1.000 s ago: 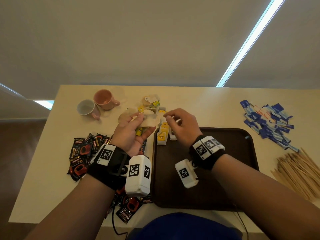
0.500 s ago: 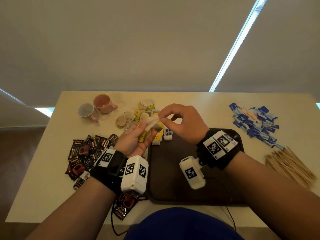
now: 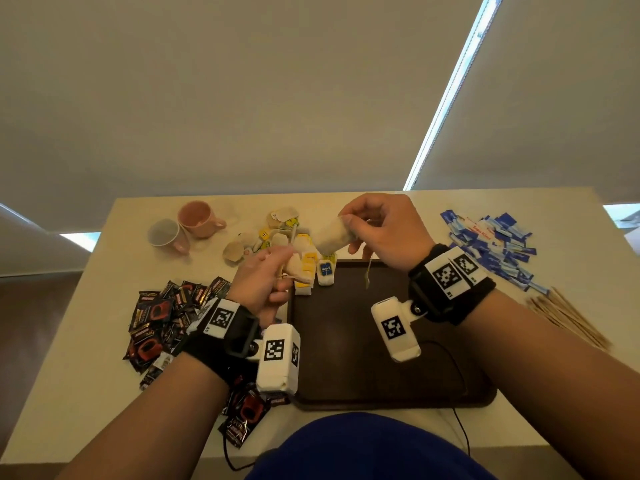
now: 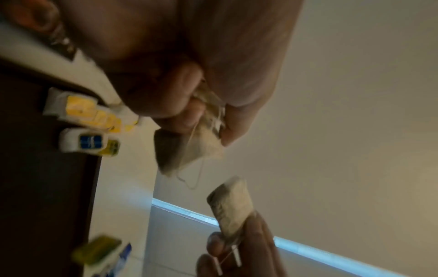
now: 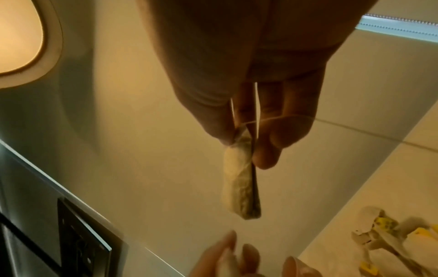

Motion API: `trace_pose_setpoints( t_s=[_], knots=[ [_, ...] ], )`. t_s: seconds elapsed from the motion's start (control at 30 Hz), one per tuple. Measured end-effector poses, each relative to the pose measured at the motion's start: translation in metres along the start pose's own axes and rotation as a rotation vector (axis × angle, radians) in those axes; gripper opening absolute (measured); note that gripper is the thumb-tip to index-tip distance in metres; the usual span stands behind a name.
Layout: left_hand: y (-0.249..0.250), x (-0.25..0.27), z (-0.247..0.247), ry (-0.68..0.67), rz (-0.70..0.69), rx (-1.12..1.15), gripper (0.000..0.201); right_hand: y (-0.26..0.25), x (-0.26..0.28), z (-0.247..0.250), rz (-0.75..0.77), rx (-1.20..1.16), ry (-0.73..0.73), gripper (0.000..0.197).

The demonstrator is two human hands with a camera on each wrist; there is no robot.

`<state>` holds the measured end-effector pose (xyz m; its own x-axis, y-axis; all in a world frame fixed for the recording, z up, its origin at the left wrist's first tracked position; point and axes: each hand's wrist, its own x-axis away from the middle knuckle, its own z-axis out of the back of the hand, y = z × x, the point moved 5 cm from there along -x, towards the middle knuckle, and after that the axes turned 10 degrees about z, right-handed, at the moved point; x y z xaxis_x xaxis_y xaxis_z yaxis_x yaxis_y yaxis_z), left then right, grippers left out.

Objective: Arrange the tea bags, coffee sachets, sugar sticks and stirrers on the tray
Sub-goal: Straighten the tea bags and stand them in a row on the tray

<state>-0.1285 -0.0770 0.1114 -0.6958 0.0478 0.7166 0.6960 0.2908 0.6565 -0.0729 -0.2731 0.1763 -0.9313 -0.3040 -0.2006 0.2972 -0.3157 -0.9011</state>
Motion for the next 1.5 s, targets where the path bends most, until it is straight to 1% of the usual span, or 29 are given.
trace_pose_setpoints(
  t_s=[0.03, 0.07, 0.1, 0.13, 0.17, 0.2, 0.27, 0.37, 0.47, 0.57, 0.63, 0.7, 0.77, 0.87, 0.97, 1.1, 1.2, 1.27, 1.33, 1.4, 1.47, 1.5],
  knots=[
    [0.005, 0.001, 0.001, 0.060, -0.073, -0.127, 0.017, 0.002, -0.001, -0.002, 0.006, 0.053, -0.035, 0.012],
    [0.012, 0.002, 0.002, 0.129, -0.174, -0.265, 0.020, 0.004, -0.001, -0.005, 0.012, 0.108, -0.077, 0.011],
    [0.020, 0.003, 0.002, 0.192, -0.298, -0.403, 0.018, 0.006, -0.002, -0.009, 0.016, 0.161, -0.123, 0.009],
    [0.027, 0.004, 0.000, 0.216, -0.415, -0.522, 0.012, 0.007, -0.002, -0.013, 0.015, 0.205, -0.167, 0.008],
    [0.032, 0.004, -0.004, 0.199, -0.492, -0.635, 0.007, 0.009, -0.002, -0.017, 0.013, 0.235, -0.205, 0.007],
    [0.034, 0.004, -0.009, 0.161, -0.531, -0.740, 0.007, 0.009, -0.002, -0.021, 0.012, 0.248, -0.233, 0.006],
    [0.033, 0.002, -0.016, 0.114, -0.527, -0.853, 0.007, 0.009, -0.001, -0.028, 0.007, 0.210, -0.262, 0.005],
    [0.034, -0.001, -0.016, 0.136, -0.547, -0.806, 0.009, 0.011, 0.002, -0.029, -0.014, 0.108, -0.232, 0.011],
    [0.034, -0.002, -0.010, 0.157, -0.567, -0.696, 0.004, 0.020, 0.007, -0.025, -0.053, 0.040, -0.179, 0.012],
    [0.030, -0.001, -0.011, 0.144, -0.586, -0.727, 0.010, 0.027, 0.009, -0.025, -0.052, 0.052, -0.160, 0.008],
    [0.029, 0.001, -0.014, 0.120, -0.609, -0.768, 0.011, 0.027, 0.009, -0.028, -0.028, 0.078, -0.177, 0.007],
    [0.031, 0.002, -0.014, 0.102, -0.628, -0.749, 0.012, 0.025, 0.009, -0.030, -0.016, 0.096, -0.202, 0.007],
    [0.034, 0.002, -0.015, 0.103, -0.631, -0.724, 0.008, 0.024, 0.008, -0.032, -0.013, 0.111, -0.215, 0.007],
    [0.035, 0.002, -0.015, 0.116, -0.621, -0.740, 0.003, 0.024, 0.007, -0.027, -0.012, 0.122, -0.191, 0.007],
    [0.034, 0.000, -0.014, 0.102, -0.613, -0.786, 0.009, 0.019, 0.004, -0.020, 0.011, 0.104, -0.188, 0.004],
    [0.033, -0.001, -0.015, 0.064, -0.597, -0.843, 0.019, 0.014, 0.001, -0.015, 0.022, 0.069, -0.198, 0.008],
    [0.037, -0.001, -0.016, 0.040, -0.615, -0.810, 0.012, 0.011, 0.003, -0.020, 0.027, 0.026, -0.251, 0.014],
    [0.040, -0.001, -0.015, 0.066, -0.621, -0.776, 0.009, 0.011, 0.006, -0.026, 0.035, 0.019, -0.282, 0.010],
    [0.042, 0.000, -0.012, 0.149, -0.643, -0.749, 0.007, 0.014, 0.008, -0.029, 0.019, 0.020, -0.253, 0.008],
    [0.043, 0.003, -0.011, 0.227, -0.681, -0.740, 0.008, 0.018, 0.008, -0.030, -0.036, -0.009, -0.170, 0.010],
    [0.042, 0.006, -0.014, 0.216, -0.685, -0.736, 0.007, 0.021, 0.007, -0.031, -0.086, -0.038, -0.103, 0.012],
    [0.040, 0.007, -0.016, 0.193, -0.674, -0.746, 0.011, 0.021, 0.007, -0.032, -0.101, -0.052, -0.086, 0.012]
  ],
)
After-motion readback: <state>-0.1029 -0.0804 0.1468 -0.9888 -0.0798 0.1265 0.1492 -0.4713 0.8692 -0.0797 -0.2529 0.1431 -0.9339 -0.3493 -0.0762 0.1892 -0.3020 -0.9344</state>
